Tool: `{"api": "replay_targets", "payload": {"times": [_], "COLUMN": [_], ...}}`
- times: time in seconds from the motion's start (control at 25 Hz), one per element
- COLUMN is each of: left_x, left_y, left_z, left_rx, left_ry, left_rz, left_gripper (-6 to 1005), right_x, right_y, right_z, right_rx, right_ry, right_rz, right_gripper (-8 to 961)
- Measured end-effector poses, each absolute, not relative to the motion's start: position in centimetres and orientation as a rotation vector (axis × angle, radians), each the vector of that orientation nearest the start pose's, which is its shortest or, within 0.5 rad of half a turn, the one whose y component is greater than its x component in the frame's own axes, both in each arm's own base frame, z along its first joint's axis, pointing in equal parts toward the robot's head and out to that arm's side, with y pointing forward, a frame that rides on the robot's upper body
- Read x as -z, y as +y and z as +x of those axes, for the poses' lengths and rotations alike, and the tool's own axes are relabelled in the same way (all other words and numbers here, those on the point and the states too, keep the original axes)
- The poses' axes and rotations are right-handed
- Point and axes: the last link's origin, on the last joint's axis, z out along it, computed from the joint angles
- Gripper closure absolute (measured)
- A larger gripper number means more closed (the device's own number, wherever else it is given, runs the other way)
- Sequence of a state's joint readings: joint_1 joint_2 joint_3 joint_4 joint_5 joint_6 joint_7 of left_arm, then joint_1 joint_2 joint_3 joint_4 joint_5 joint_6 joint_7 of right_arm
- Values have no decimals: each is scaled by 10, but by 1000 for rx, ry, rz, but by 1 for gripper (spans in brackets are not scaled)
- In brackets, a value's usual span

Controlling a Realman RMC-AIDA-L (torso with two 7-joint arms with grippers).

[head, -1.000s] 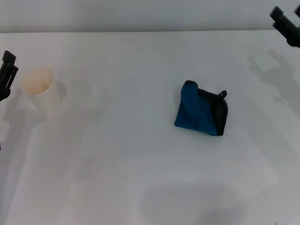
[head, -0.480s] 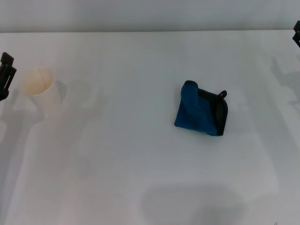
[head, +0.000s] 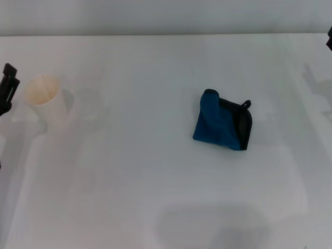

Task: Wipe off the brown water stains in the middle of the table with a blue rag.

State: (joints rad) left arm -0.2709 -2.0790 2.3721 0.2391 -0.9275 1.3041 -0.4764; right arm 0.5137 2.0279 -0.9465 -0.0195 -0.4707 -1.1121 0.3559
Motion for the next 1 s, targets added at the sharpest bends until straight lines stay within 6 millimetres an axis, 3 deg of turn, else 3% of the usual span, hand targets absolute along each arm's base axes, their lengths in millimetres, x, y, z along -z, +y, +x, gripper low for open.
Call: {"api": "replay_targets", "payload": {"times": [0.6,1.0], "left_x": [15,10], "left_y": [313,322], "left_z": [-337,-337], "left_rx": [988,986], "left_ry": [-887,-888], "left_rz": [-1419,-1386], "left_gripper": [124,124], "right_x": [-36,-42], "right_y": [360,367], "right_z": [354,356], "right_rx": [-680,-674], "right_ry": [627,659], "right_rz": [-1516,-1466], "right_gripper": [119,119]}}
